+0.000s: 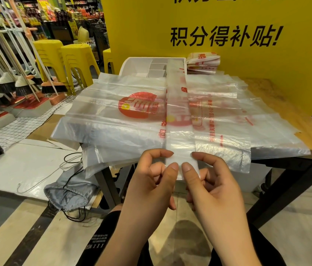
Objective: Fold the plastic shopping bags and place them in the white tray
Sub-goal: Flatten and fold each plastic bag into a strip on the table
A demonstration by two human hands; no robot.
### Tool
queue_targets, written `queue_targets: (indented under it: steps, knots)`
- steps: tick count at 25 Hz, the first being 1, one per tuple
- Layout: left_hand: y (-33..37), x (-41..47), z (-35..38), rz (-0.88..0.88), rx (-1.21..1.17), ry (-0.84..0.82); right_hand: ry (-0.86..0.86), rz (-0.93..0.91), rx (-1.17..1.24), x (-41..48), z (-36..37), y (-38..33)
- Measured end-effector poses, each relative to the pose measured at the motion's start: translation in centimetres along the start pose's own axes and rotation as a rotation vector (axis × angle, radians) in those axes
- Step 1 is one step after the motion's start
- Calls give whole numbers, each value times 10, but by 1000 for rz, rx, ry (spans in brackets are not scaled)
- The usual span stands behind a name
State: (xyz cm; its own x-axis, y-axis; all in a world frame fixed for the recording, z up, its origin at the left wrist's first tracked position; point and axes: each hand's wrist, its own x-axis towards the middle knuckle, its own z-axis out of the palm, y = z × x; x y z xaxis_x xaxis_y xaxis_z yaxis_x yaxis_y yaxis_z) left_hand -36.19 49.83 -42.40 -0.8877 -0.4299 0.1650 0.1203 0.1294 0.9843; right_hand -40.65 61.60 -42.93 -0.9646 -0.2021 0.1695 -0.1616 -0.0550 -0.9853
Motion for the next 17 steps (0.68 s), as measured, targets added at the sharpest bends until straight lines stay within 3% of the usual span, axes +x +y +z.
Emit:
queue_targets:
  steps: [7, 10, 13, 17]
  knots:
    - [5, -4, 5, 6, -106, -19, -41, 98, 241, -2, -1, -6]
    - [6, -5, -7, -11, -24, -142, -69, 131, 273, -1, -6, -11]
    - [9, -2, -38, 199, 280, -316, -86, 151, 330, -1, -14, -16]
    - [9, 20, -40, 528, 757, -258, -83, 187, 384, -7, -17, -26]
